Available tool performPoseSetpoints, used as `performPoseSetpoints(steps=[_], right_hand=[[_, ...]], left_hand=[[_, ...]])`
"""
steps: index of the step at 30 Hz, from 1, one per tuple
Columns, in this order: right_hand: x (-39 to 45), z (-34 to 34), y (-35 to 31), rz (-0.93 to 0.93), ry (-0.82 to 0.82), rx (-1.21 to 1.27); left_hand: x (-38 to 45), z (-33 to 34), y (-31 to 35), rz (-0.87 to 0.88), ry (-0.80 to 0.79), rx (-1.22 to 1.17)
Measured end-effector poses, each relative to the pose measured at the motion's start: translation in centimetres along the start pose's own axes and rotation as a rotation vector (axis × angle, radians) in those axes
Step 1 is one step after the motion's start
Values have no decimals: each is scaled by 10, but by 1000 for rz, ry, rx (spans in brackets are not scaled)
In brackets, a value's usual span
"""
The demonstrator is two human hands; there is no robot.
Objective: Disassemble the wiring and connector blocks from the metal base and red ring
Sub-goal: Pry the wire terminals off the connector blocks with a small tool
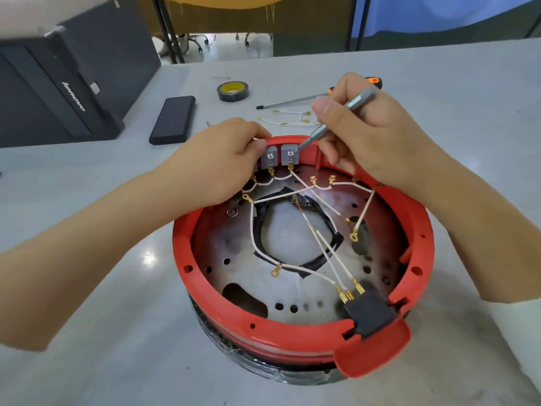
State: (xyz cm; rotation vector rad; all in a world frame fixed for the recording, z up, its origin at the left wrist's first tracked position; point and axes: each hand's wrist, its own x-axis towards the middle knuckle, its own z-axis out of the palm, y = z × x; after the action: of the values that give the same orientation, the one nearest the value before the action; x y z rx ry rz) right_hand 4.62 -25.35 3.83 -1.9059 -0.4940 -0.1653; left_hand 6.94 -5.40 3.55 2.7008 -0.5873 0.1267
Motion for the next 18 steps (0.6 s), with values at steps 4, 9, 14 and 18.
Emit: performPoseSetpoints(steps=[4,9,14,18], right_hand=[[0,-2,1,6,30,-3],[-3,-4,3,-42,102,-176],[-1,-6,5,34,124,-205],[0,-6,5,72,146,-193]], left_hand=[[14,3,7,-28,-75,10],[15,7,6,-9,-16,-58],[16,8,4,-35,-10,-116],[16,8,2,-35,-18,-146]])
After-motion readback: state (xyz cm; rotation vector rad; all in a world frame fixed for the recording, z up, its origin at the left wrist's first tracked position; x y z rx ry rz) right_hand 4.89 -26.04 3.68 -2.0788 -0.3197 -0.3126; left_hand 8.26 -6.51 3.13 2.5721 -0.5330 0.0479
